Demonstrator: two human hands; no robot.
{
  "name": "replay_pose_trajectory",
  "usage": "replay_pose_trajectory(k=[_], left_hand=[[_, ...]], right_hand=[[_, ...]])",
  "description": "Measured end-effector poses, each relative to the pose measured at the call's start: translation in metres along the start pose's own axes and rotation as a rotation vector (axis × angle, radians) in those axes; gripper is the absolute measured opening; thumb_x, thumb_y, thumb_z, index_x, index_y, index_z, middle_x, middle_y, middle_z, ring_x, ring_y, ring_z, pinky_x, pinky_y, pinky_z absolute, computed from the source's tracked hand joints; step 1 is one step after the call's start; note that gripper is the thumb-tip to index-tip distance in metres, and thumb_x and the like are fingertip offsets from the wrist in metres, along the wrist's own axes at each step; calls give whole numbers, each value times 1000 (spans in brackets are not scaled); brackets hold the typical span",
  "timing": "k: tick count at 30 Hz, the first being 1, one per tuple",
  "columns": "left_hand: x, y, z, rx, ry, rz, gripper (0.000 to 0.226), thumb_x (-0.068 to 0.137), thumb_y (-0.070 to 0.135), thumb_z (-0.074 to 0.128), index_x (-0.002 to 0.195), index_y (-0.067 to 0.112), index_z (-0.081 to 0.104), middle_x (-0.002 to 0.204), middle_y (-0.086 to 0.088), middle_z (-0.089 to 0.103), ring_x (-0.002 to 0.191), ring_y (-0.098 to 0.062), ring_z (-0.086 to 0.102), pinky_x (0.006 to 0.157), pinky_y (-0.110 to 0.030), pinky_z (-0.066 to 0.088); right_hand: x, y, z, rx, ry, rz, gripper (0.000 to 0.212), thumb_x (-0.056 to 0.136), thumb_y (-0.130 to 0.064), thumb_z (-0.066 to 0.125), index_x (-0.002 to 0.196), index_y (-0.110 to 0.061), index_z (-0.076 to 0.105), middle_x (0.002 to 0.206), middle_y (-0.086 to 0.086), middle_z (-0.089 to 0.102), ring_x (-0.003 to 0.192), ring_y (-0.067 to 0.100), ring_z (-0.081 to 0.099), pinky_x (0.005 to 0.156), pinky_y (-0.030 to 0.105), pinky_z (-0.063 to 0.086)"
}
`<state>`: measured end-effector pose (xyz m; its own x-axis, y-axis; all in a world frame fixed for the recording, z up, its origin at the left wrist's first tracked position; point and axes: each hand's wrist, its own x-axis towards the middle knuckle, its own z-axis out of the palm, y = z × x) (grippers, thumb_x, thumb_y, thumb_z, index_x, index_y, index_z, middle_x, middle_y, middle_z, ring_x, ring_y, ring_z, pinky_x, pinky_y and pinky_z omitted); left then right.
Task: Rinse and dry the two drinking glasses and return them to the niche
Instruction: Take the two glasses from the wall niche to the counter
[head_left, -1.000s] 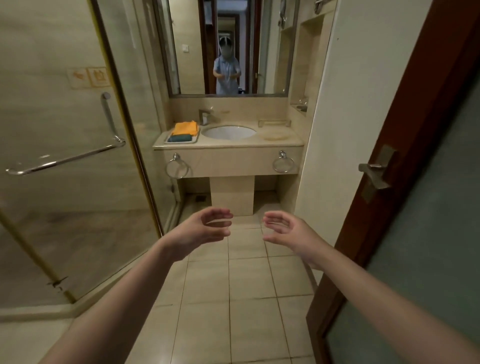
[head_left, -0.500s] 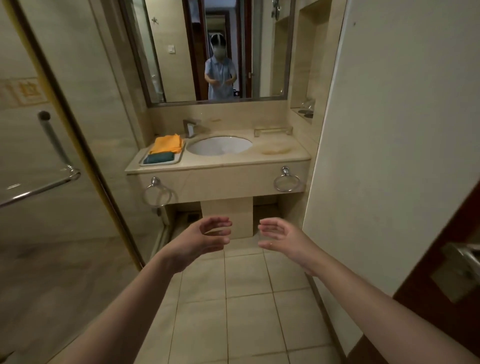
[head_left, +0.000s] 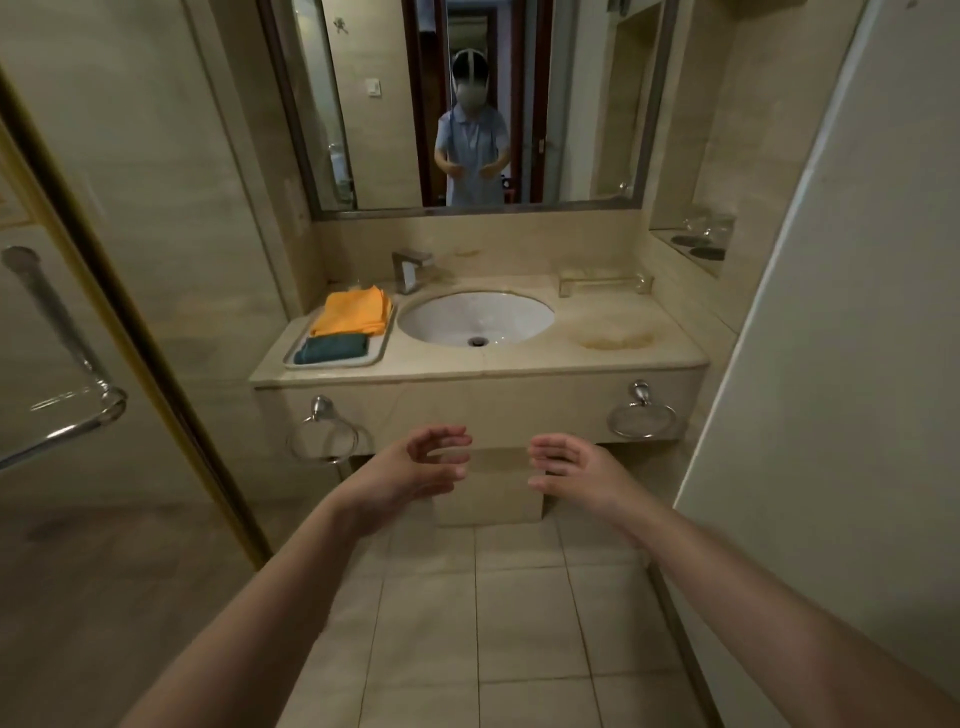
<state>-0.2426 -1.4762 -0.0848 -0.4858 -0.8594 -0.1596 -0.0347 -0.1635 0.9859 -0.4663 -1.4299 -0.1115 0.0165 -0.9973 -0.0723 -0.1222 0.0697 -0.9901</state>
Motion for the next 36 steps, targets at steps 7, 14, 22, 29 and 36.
replay_pose_trajectory(k=[7, 14, 22, 29, 36], left_hand=[[106, 18, -63, 76, -49, -38, 38, 83, -3, 60, 106, 27, 59, 117, 7, 59, 107, -5, 57, 91, -29, 47], [200, 20, -100, 54, -29, -65, 36, 82, -4, 62, 105, 24, 59, 116, 6, 60, 108, -8, 58, 87, -29, 49], [329, 31, -125, 76, 4, -76, 34, 80, 1, 66, 107, 22, 61, 118, 6, 60, 110, -10, 58, 82, -28, 50], [421, 39, -141, 121, 10, -123, 36, 80, 2, 66, 110, 21, 60, 118, 2, 61, 108, -11, 60, 87, -29, 52], [521, 50, -154, 143, -48, -148, 34, 78, 1, 69, 105, 19, 63, 115, 0, 64, 104, -11, 63, 85, -28, 52]], right_hand=[[116, -6, 1, -68, -12, 38, 41, 74, -16, 76, 104, -35, 55, 116, -10, 59, 117, 12, 55, 105, 37, 43], [217, 3, -17, -44, 8, 61, 39, 75, -9, 75, 100, -32, 56, 115, -6, 61, 113, 14, 57, 100, 32, 46], [347, 10, -55, -34, -34, 52, 45, 76, -8, 75, 113, -22, 56, 110, -10, 61, 107, 10, 59, 80, 14, 50], [442, 16, -90, -39, -77, 85, 40, 75, -11, 76, 105, -29, 57, 113, -6, 61, 109, 11, 59, 88, 21, 48], [518, 16, -124, -59, -29, 87, 37, 77, -17, 75, 105, -36, 58, 119, -10, 59, 108, 5, 59, 91, 22, 47]])
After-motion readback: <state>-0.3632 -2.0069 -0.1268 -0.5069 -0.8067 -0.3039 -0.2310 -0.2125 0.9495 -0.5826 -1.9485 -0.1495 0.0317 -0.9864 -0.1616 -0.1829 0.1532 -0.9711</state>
